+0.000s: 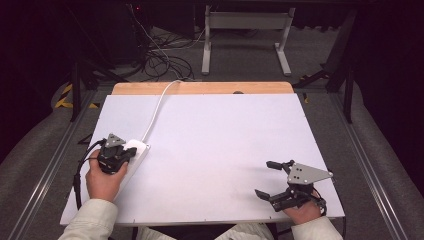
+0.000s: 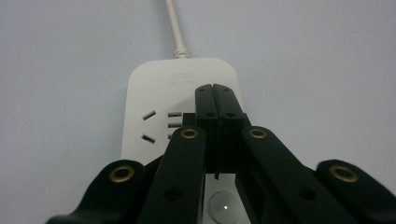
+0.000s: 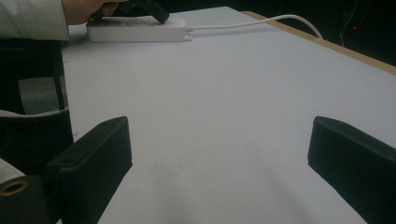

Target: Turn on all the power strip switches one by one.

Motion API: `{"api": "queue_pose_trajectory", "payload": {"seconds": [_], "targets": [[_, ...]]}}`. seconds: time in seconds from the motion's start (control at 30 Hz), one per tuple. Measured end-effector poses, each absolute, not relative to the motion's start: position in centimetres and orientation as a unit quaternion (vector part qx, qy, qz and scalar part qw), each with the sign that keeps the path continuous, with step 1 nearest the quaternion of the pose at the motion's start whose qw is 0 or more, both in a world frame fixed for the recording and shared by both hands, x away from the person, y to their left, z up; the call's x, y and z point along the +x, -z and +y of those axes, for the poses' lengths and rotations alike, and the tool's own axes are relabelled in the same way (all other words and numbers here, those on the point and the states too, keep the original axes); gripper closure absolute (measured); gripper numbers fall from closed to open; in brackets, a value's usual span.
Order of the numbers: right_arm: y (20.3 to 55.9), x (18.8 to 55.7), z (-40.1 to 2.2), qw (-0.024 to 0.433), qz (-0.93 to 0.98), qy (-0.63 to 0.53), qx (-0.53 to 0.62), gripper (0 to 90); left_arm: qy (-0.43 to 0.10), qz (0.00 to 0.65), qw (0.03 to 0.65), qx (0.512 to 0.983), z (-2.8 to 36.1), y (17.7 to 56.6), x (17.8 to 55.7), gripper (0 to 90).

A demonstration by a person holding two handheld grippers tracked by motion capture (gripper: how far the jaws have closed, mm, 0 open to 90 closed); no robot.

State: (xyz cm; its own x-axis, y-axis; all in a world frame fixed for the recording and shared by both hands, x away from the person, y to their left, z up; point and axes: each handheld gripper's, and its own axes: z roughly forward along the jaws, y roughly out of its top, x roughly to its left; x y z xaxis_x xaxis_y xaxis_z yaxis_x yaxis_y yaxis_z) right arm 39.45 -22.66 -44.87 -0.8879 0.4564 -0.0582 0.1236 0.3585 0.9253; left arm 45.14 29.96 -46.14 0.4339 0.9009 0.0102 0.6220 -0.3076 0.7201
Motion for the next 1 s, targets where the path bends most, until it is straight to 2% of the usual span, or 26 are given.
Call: {"api": "queue_pose_trajectory", "payload": {"seconds": [1.0], "targets": [[44.86, 39.40, -22.69, 0.156, 0.810, -0.536, 0.179, 6.9, -0.208, 0.493, 0.329, 0.778, 29.92, 46.35, 45.40, 90.0]]}}
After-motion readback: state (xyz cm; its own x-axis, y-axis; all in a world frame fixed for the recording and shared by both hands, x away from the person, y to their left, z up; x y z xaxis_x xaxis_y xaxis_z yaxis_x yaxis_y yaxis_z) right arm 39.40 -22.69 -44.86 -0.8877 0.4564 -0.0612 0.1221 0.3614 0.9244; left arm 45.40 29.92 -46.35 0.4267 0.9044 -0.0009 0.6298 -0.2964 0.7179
